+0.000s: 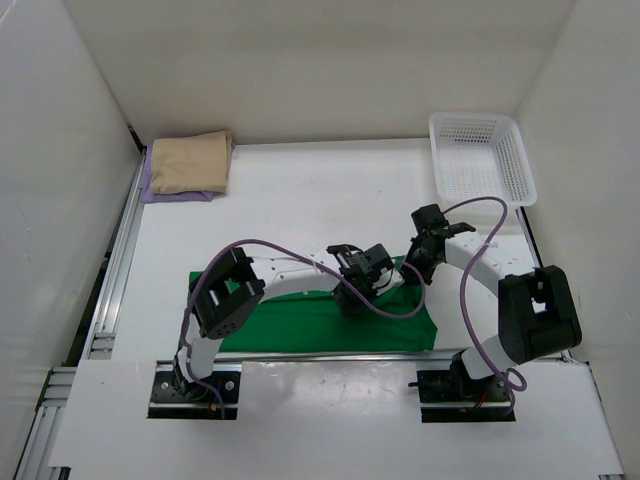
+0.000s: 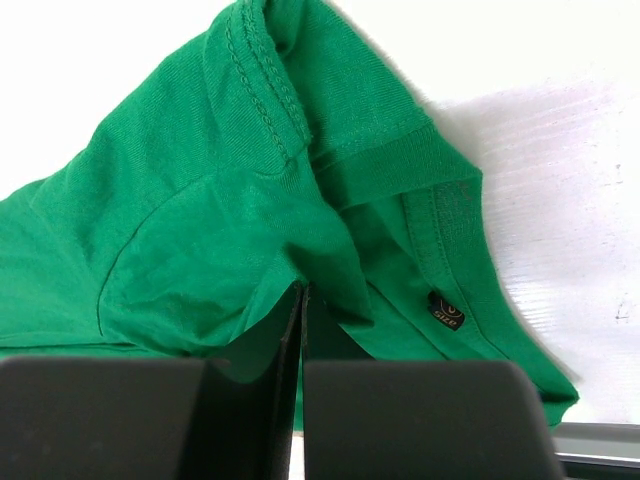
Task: Fold and stack the t-shirts
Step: Fold the other side of the tshirt into a rectangle, then rotate the tshirt 90 degrees
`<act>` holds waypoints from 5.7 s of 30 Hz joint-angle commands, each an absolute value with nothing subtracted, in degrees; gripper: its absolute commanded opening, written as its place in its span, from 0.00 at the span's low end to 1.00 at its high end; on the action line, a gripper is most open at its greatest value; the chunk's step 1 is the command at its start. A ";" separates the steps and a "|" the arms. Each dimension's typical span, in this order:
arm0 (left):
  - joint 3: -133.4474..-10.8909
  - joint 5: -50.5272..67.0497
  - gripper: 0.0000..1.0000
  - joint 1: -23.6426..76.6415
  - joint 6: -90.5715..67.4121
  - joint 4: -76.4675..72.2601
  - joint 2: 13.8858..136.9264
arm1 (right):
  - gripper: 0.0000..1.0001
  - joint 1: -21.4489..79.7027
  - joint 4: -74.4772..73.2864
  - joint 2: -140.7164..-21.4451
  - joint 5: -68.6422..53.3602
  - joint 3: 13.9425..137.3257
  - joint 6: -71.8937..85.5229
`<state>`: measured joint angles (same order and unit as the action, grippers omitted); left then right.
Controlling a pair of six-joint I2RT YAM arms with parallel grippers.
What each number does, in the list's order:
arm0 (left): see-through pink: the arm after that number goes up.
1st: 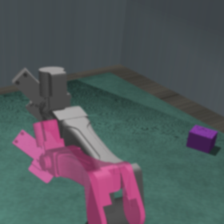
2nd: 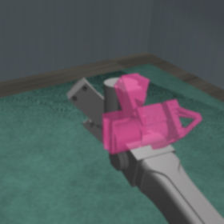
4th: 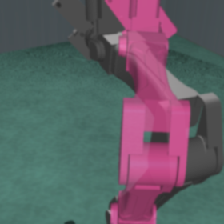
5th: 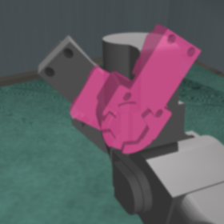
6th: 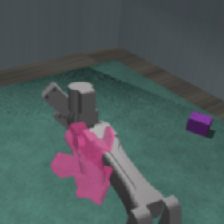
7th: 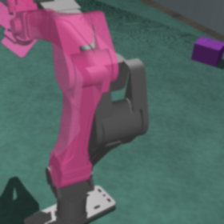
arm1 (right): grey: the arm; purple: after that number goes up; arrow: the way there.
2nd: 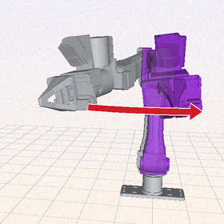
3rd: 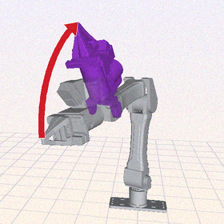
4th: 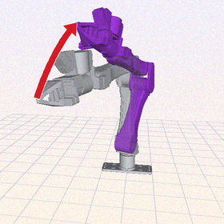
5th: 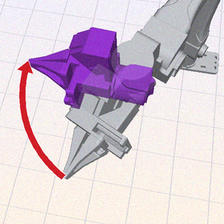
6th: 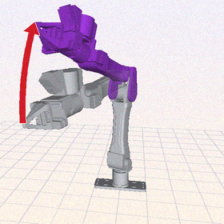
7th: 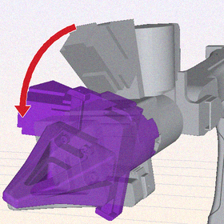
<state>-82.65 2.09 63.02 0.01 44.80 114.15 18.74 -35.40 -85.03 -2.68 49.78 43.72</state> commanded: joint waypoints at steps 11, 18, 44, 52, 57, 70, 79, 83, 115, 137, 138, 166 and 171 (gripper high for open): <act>-91.67 1.93 0.10 57.74 0.00 53.09 109.96 | 0.00 20.48 -39.37 -76.91 -0.26 48.61 41.57; -87.10 4.30 0.10 57.74 0.00 54.22 109.95 | 0.00 23.47 -41.65 -69.71 -1.49 41.41 45.69; -84.91 6.94 0.54 60.56 0.00 60.21 106.18 | 0.41 25.14 -42.81 -48.97 3.33 37.52 47.55; -88.24 8.35 0.56 53.45 0.00 55.82 107.05 | 0.00 25.14 -30.88 -69.04 0.27 42.53 43.42; -90.42 7.29 0.57 47.11 0.00 49.75 111.79 | 0.00 26.54 -26.46 -77.60 -4.83 44.56 41.04; -91.77 8.44 0.58 45.97 0.00 49.75 120.50 | 0.00 30.85 -21.97 -65.49 -5.89 25.58 46.67; -91.67 6.86 0.59 45.97 0.00 49.75 121.11 | 0.00 36.29 -29.08 -59.25 -0.45 25.58 44.56; -91.67 6.33 0.61 45.97 0.00 49.75 121.64 | 0.00 41.47 -32.08 -51.44 3.34 23.39 47.01; -49.49 -21.88 0.76 2.83 0.00 43.34 87.98 | 0.00 29.79 -46.41 -107.73 12.93 67.74 40.61; -59.67 -4.31 0.83 -15.29 0.00 52.29 85.68 | 0.36 24.18 -32.87 -118.85 8.11 107.87 39.63; -59.68 -3.61 0.83 -15.29 0.00 52.29 85.69 | 0.36 24.17 -32.87 -118.83 6.95 105.75 42.16; -60.90 3.51 0.87 -13.02 0.00 55.11 87.35 | 0.00 20.92 -24.90 -147.98 3.41 126.27 70.66; -64.41 4.04 0.87 -8.88 0.00 55.11 89.73 | 0.59 18.99 -14.60 -153.72 1.17 139.65 70.66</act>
